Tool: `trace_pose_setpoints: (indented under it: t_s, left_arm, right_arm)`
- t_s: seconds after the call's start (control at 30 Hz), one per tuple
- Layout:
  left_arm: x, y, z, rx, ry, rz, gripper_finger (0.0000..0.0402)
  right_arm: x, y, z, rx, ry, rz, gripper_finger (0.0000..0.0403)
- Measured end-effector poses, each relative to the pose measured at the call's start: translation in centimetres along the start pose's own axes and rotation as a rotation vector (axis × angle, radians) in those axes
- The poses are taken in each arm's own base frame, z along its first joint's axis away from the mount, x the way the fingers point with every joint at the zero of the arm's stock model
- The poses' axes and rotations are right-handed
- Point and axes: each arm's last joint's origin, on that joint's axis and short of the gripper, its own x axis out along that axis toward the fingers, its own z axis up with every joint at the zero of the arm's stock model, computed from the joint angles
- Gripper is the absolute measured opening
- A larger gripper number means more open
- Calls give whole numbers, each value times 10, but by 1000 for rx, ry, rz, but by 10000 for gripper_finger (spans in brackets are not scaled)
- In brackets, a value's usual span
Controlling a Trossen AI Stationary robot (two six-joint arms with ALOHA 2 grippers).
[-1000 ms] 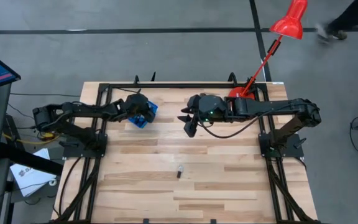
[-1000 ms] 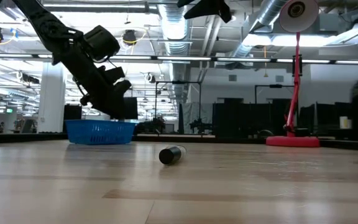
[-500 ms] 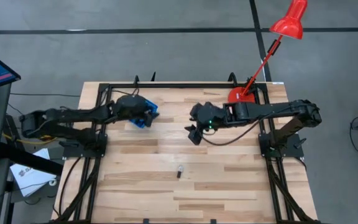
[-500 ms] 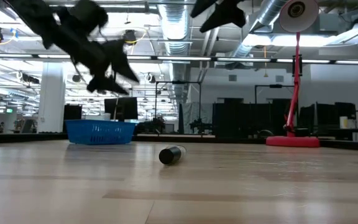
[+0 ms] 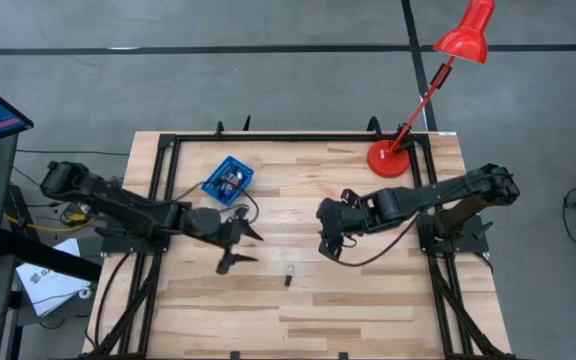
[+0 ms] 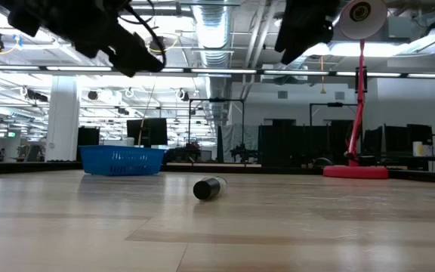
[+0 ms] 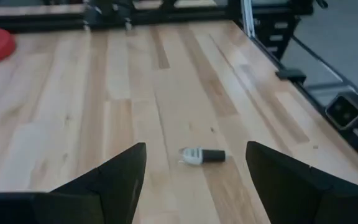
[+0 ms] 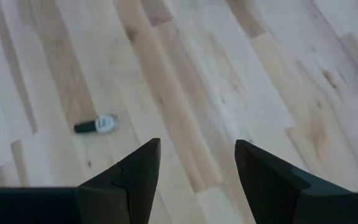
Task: Pick & Place Nail Polish
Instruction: Put the light gray nail polish bottle into the blue bin
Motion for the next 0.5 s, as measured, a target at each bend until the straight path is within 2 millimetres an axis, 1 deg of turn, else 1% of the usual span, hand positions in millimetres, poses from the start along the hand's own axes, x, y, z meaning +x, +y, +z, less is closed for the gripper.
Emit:
trace_pose_setpoints:
  t_s: [0.13,0.3,0.4,0.5]
  left_arm:
    - [25,-1,-9,36,29,-3,271]
    - [65,1,1,48,68,-4,271]
    - [92,-4,6,55,92,18,271]
    - [113,-11,5,42,117,75,271]
  right_arm:
    - [-4,9,-8,-14,15,12,200]
    - [-7,16,-15,-17,33,18,196]
    - [-9,18,-20,-13,57,8,194]
    - [-10,20,-23,-6,57,-4,194]
